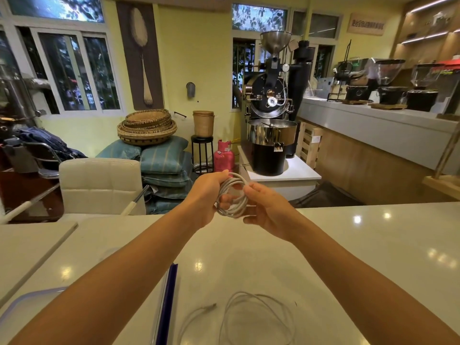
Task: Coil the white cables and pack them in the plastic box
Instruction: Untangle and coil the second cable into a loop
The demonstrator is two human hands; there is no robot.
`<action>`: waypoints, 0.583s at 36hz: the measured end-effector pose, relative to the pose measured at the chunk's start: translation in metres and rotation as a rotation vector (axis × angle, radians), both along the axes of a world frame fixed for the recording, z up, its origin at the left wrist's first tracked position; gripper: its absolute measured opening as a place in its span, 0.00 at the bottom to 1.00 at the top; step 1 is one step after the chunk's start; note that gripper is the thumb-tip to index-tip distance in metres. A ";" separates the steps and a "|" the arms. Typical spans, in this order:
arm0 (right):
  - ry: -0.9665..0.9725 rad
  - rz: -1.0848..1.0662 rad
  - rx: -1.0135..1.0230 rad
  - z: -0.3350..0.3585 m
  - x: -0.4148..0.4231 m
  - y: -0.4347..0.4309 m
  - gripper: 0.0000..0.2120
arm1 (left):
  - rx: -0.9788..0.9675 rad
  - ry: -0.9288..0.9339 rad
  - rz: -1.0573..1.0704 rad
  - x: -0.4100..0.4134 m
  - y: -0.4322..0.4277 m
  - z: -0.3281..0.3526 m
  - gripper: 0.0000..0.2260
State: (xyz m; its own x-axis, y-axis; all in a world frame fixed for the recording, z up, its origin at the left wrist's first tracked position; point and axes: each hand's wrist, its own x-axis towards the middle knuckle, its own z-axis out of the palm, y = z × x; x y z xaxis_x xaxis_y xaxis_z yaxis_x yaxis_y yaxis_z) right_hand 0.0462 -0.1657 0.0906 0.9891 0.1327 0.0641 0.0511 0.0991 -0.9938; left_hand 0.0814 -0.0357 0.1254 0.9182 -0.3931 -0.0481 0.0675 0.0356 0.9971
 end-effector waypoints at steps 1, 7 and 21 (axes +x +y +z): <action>0.033 0.039 0.006 -0.001 -0.001 0.001 0.10 | -0.001 -0.002 -0.005 0.000 0.000 0.000 0.16; 0.167 0.196 0.109 -0.002 -0.004 -0.001 0.18 | -0.058 0.054 -0.071 -0.001 0.002 0.001 0.16; 0.167 0.240 0.391 -0.013 -0.003 -0.002 0.33 | -0.095 0.014 -0.159 -0.010 0.001 0.008 0.13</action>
